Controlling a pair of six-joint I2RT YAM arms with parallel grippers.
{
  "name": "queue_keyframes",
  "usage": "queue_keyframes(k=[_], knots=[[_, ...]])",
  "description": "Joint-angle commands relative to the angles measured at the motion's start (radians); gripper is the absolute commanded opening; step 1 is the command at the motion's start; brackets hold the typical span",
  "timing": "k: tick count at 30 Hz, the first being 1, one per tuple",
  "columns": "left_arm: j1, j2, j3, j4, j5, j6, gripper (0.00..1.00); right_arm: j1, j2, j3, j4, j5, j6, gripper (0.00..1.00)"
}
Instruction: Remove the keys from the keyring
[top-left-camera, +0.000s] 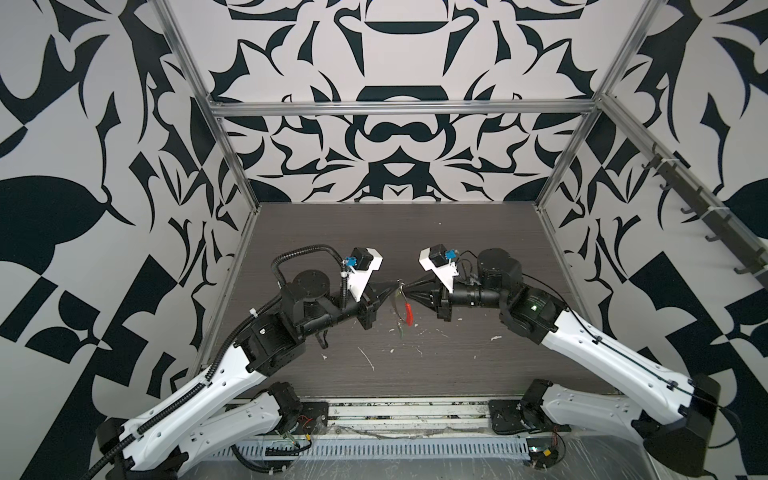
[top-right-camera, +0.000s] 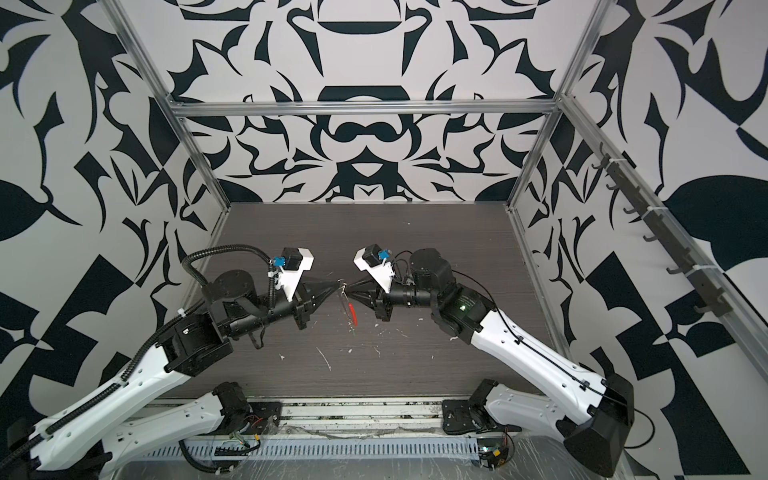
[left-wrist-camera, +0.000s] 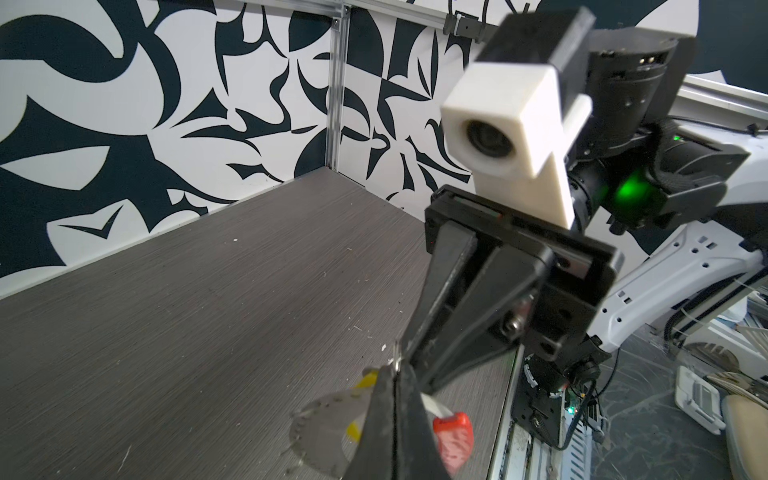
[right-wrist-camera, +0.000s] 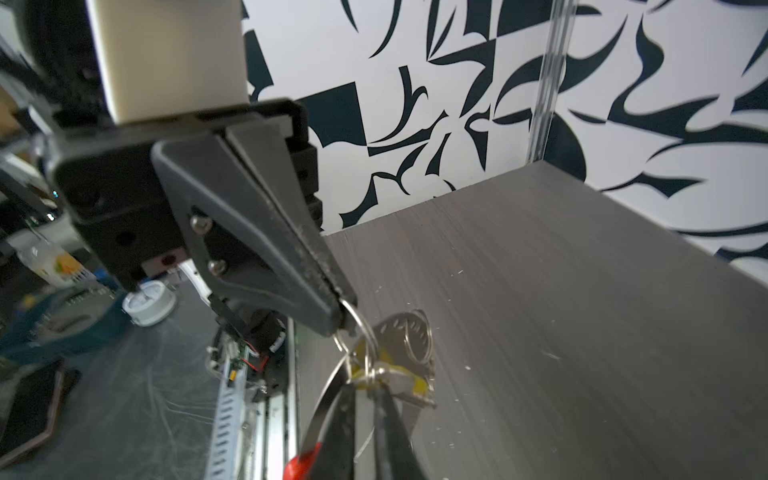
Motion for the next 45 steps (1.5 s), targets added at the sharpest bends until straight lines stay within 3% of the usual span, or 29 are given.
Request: queue_keyframes(k=[1,8,29,34,40,45], knots=[[-0.003,-0.009,0.007,0.041,0.011,-0.004,0.00,0.007,-0.041,0.033,0.014,0.069,-0.015,0.32],[-0.002,0.001,0.029,0.005,0.031,0.001,0.00,0.007,-0.096,0.007,0.057,0.102,-0.004,0.40],[-0.003,0.008,0.017,0.044,0.039,-0.002,0.00,0.007,-0.009,0.000,0.147,-0.006,0.060,0.38],[-0.003,0.007,0.013,0.040,0.022,0.005,0.00,0.007,-0.031,-0.015,0.146,0.030,0.058,0.38],[-0.003,-0.007,-0.006,0.063,0.008,-0.001,0.00,0.007,-0.095,-0.056,0.178,0.154,0.051,0.40],[-0.002,-0.025,-0.024,0.089,-0.004,-0.012,0.00,0.003,-0.115,-0.066,0.182,0.127,0.070,0.45]])
